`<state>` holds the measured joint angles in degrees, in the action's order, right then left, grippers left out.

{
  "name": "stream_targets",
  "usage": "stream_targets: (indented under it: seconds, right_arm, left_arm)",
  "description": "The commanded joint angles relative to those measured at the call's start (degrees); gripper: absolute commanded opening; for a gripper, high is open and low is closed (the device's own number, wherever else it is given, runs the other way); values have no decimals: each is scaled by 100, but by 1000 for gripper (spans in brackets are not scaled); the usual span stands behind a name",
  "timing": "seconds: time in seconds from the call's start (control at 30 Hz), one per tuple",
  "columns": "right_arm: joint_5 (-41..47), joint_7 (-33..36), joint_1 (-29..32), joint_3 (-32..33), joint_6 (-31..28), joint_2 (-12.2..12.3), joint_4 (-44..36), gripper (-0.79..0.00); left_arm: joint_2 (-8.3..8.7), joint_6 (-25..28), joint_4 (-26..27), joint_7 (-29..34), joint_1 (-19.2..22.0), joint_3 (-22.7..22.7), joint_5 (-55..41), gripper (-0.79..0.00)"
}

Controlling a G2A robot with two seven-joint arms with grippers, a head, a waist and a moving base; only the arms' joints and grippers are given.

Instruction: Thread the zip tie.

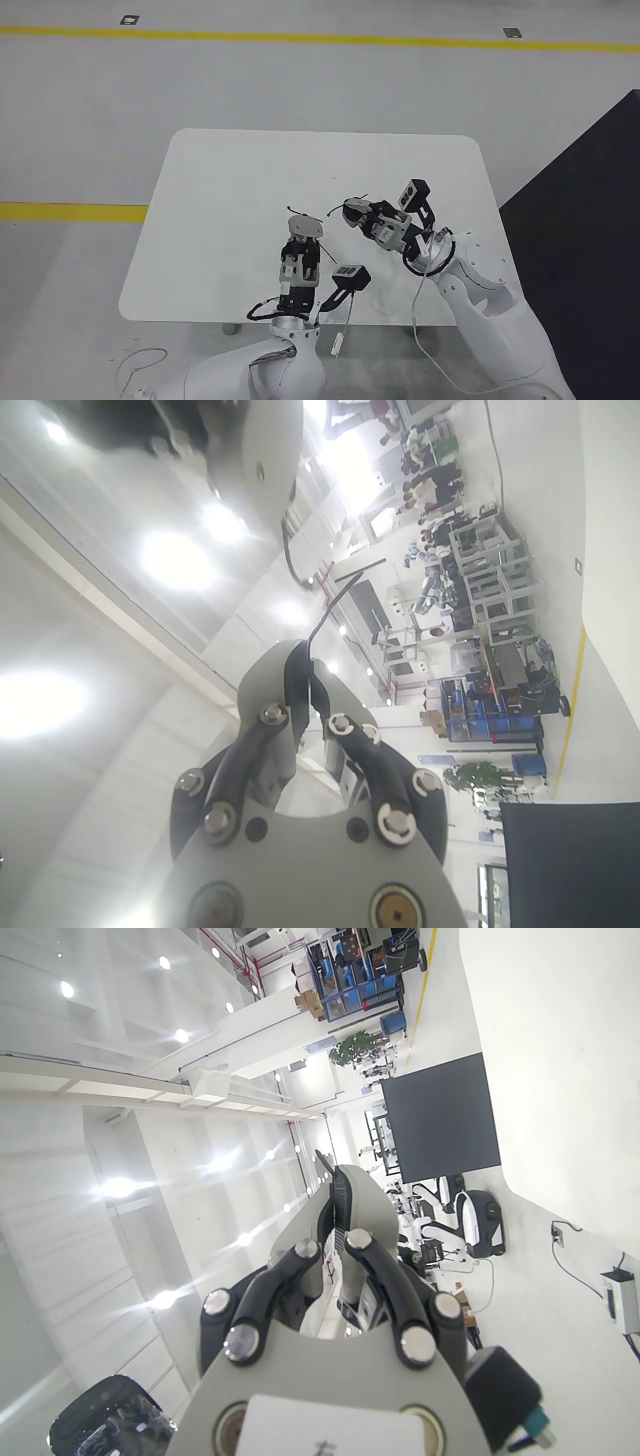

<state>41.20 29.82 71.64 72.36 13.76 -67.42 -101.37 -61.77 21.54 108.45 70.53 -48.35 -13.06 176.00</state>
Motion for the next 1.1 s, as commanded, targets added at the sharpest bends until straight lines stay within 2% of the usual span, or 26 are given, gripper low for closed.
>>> stream_targets:
  seconds: [0.0, 0.23, 0.37, 0.47, 0.57, 0.83, 0.97, 1.07]
  right_arm:
    - [-98, 65, 88, 36, -28, 15, -7, -785]
    - [-156, 116, 129, 42, -66, 18, -8, -785]
    - [-108, -62, 147, 117, -233, 7, -134, -785]
    - [-28, -186, 240, 261, -263, 12, -301, -785]
    - [-26, -212, 299, 366, -240, 24, -399, -785]
    - [-21, -217, 307, 376, -251, 24, -410, -785]
    - [-98, -382, 373, 405, -455, 15, -437, -785]
    - [-148, -417, 381, 558, -516, 27, -439, -785]
  left_arm:
    - [-5, 14, 41, -62, -81, -188, 0, -785]
    - [-6, 95, 142, -337, -122, -234, 0, -785]
    - [-23, -10, 33, -388, -99, -314, 0, -785]
    - [-80, -272, 46, -742, -267, -619, -419, -785]
    - [-108, -227, 68, -1101, -362, -880, -648, -785]
    - [-111, -216, 66, -1144, -358, -930, -580, -785]
    - [-103, -50, 240, -1520, -571, -1351, -1059, -785]
    - [-69, 269, 476, -1808, -778, -1698, -1431, -785]
